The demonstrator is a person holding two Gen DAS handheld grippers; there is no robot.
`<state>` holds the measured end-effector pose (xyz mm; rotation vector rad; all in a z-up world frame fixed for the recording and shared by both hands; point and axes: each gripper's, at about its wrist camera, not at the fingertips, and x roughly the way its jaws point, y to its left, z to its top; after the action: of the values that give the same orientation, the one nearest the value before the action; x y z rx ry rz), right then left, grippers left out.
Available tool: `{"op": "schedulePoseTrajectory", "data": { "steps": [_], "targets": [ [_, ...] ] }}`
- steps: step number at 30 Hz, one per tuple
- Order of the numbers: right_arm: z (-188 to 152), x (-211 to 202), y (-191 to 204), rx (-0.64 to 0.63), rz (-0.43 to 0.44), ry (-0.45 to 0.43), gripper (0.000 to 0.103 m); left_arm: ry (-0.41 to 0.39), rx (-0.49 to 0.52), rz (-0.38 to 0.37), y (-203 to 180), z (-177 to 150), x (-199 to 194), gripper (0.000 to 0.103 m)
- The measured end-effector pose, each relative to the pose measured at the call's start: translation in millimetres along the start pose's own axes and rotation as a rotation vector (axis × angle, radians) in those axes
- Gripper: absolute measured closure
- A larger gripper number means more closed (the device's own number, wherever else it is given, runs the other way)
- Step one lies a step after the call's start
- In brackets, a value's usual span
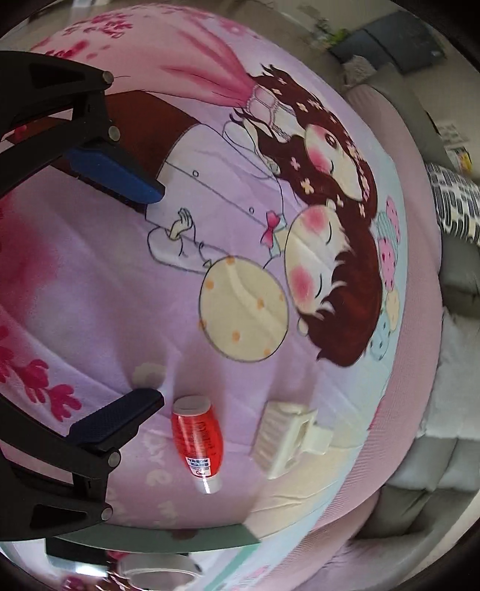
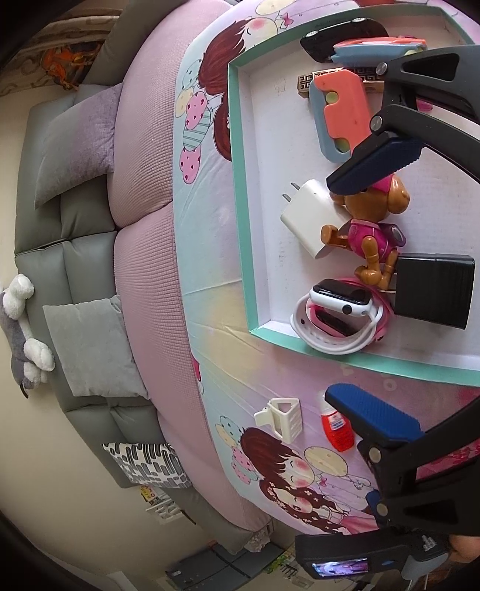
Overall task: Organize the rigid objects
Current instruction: 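Grasp the red glue bottle with the left tool while the right tool grasps the white hair clip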
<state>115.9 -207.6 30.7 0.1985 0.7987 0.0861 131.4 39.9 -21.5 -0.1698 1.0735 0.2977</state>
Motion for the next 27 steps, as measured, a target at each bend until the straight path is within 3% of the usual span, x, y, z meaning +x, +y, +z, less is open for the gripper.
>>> {"op": "schedulePoseTrajectory", "data": {
  "steps": [3,12,21,27],
  "targets": [
    [0.7,-1.9,-1.7,0.004,-0.002,-0.006,0.000,-0.030,-0.016,-0.007,1.4,2.2,-5.4,0.003],
    [2.9,-5.5,-5.3,0.013,-0.009,-0.016,0.000,-0.072,0.070,-0.199,-53.4,12.1,-17.3,0.003],
    [4.1,-3.0,-9.5,0.019,-0.019,-0.014,0.000,-0.046,0.083,-0.216,-81.8,24.5,3.7,0.003],
    [4.9,-2.4,-8.9,0.012,-0.029,-0.018,0.000,-0.034,0.100,-0.138,-78.2,22.6,10.5,0.003]
  ]
}}
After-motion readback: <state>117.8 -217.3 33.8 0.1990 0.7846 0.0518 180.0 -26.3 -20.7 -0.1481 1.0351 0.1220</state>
